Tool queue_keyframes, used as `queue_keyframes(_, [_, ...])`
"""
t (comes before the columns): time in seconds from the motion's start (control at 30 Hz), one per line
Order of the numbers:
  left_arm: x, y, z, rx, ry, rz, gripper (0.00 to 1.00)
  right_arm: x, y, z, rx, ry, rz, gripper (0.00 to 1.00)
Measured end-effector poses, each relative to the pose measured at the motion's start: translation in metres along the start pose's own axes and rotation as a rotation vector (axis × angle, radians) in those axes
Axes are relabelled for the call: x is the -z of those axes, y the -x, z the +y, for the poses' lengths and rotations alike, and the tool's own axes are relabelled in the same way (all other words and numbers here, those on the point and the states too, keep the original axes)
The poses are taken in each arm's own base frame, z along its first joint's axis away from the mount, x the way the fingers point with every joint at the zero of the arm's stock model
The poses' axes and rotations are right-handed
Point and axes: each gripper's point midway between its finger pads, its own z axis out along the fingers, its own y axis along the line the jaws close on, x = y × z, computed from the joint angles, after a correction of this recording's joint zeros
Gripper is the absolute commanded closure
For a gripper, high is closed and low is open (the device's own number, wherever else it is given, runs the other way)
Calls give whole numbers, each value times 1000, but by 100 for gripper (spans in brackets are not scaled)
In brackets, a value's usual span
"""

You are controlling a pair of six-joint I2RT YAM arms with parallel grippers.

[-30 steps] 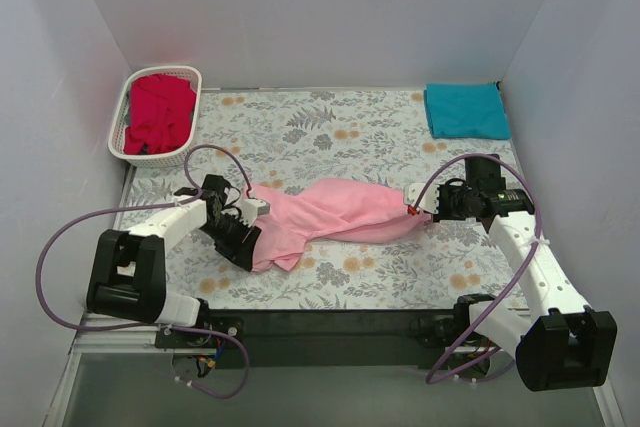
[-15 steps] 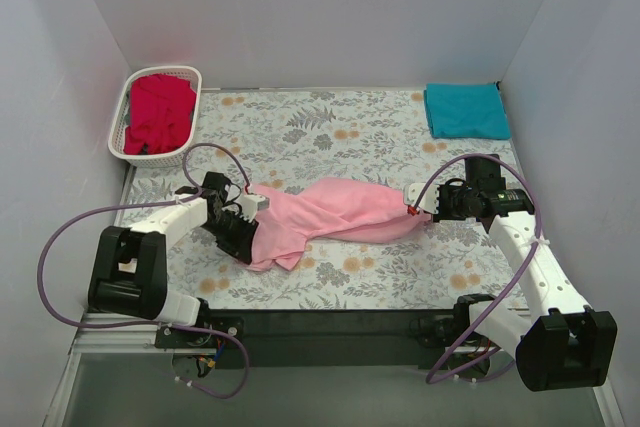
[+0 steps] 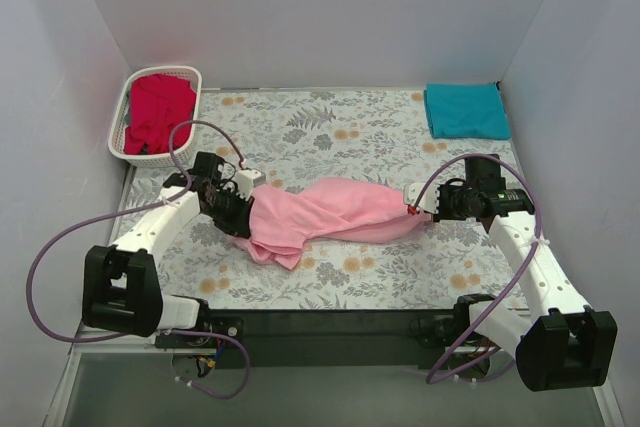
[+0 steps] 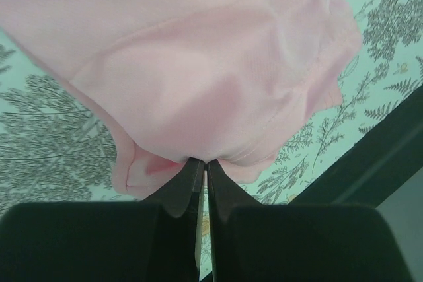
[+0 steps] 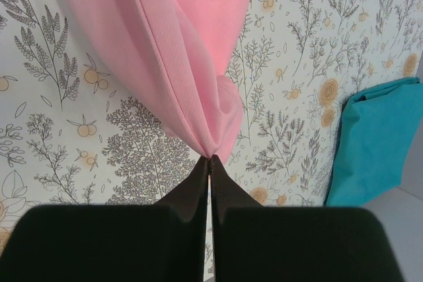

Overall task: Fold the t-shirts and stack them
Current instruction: Flatten the tshirt out

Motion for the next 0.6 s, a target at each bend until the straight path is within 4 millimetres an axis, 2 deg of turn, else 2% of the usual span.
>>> queue_keyframes(0.13, [20,29,7,-13,39,-51,98,1,-2,-2,-4,-4,13,99])
queue_keyframes(0.2, [23,35,9,-17,48,-63,96,2,-1,-4,-5,-8,13,99])
queue_keyframes(0.4, [13,11,6,15,20,15,93,2,-1,-6,-7,-6,15,99])
queue_keyframes(0.6, [3,-2,4,46,-16,64,82,2,-1,-6,-5,-6,16,99])
